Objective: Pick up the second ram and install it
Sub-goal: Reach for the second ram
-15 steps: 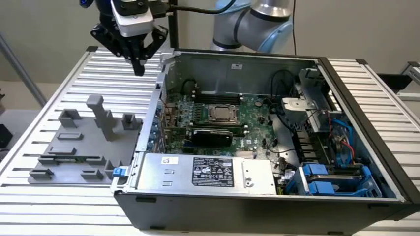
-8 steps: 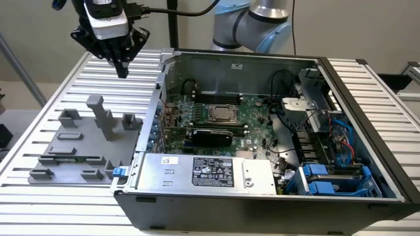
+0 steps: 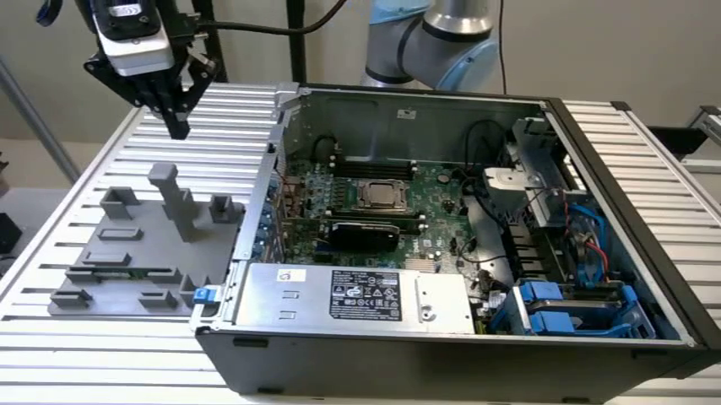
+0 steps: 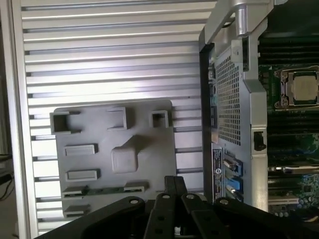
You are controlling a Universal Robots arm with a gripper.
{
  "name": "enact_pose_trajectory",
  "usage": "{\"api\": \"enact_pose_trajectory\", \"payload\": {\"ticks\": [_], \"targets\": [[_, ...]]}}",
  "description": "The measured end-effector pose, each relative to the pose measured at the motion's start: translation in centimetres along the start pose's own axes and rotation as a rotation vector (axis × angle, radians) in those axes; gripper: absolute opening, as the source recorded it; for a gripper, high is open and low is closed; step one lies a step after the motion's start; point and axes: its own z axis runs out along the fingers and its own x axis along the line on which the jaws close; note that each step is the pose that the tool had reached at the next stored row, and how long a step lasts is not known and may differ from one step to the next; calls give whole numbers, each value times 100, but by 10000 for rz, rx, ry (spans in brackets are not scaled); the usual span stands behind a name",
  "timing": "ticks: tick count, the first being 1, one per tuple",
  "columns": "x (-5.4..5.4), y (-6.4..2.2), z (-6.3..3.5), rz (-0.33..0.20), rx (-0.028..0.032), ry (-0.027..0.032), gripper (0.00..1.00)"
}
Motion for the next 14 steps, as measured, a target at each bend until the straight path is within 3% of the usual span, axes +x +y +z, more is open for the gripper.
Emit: {"api": "enact_pose_trajectory", "payload": {"ticks": [14], "targets": [[634,-101,139,0,14,-1,0]]}}
